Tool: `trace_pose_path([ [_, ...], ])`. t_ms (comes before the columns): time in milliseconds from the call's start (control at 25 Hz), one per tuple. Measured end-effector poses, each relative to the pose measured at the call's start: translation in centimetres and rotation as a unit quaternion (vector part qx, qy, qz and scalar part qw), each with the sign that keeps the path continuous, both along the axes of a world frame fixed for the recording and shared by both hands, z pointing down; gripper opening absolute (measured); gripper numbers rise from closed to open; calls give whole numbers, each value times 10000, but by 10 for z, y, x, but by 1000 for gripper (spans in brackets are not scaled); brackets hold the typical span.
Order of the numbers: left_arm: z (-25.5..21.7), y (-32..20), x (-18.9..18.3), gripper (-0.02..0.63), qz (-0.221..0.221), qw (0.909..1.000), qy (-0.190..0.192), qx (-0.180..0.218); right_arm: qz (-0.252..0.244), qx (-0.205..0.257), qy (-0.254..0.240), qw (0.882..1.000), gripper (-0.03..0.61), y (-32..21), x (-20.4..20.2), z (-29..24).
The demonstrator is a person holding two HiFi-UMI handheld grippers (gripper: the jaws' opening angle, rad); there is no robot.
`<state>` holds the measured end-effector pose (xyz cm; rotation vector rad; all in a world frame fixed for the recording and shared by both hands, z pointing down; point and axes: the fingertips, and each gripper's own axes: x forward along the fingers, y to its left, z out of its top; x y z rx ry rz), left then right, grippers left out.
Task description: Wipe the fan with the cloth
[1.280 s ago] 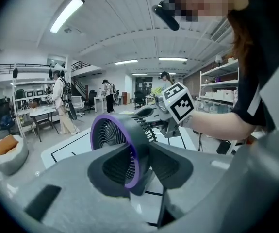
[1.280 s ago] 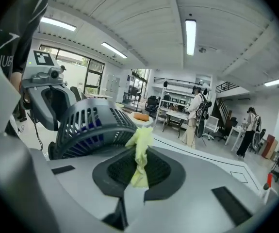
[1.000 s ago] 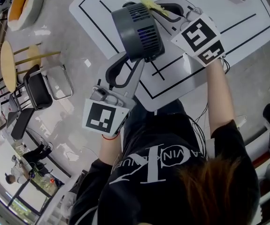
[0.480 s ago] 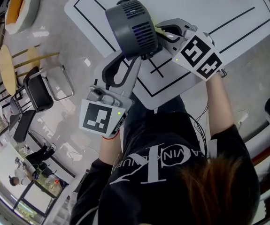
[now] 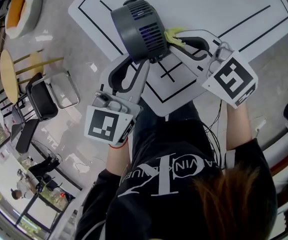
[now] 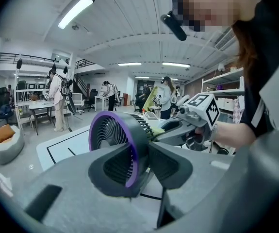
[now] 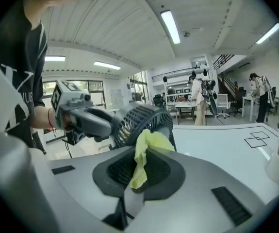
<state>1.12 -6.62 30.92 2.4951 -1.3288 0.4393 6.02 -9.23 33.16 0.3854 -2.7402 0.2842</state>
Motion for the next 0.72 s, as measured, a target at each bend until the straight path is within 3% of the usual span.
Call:
trace_pose_path([
  [400,-3,-3,13,110,11,10000,82,51,156,-22,-725,9972,29,-15,14,-26],
  [720,3,0,1,101,76,9999,-5,-89,688,-486,-1619,9832,29,-52,0,-31],
])
